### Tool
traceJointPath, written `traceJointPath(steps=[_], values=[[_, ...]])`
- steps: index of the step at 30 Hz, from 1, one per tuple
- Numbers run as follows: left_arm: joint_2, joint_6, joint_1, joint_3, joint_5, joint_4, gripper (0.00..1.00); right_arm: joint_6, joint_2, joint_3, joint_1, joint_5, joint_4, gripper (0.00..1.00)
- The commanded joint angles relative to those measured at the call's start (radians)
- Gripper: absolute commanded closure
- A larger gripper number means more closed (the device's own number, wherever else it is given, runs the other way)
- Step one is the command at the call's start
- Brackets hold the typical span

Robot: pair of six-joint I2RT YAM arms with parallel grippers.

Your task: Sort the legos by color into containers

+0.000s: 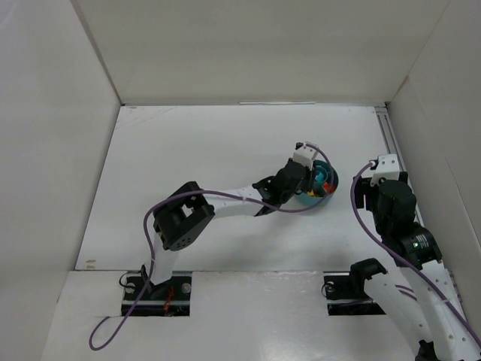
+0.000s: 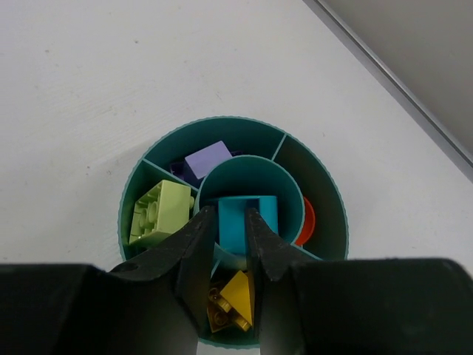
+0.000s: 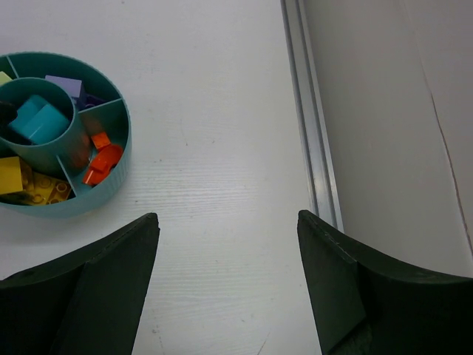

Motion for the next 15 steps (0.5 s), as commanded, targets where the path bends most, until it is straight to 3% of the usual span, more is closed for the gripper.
traceJointPath(steps=[1, 7, 12, 15], values=[[-0.015, -0.024, 0.007, 0.031, -0.038, -0.018, 0.8, 0.012, 0.0, 0.024, -0.004, 0.015, 0.019, 0.2], [-0.057, -0.024, 0.007, 0.009, -0.004, -0.027, 0.82, 0.012, 0.0, 0.024, -0.004, 0.015, 0.028, 0.2], [-0.179, -0.024, 0.007, -0.037, 0.031, -0.008, 0.82, 0.002, -0.009, 0.024, -0.004, 0.015, 0.028, 0.2], [-0.285, -0.004, 0.007, -0.061, 0.031, -0.011, 0.77, 0.002, -0.009, 0.024, -0.004, 0.015, 0.028, 0.2]])
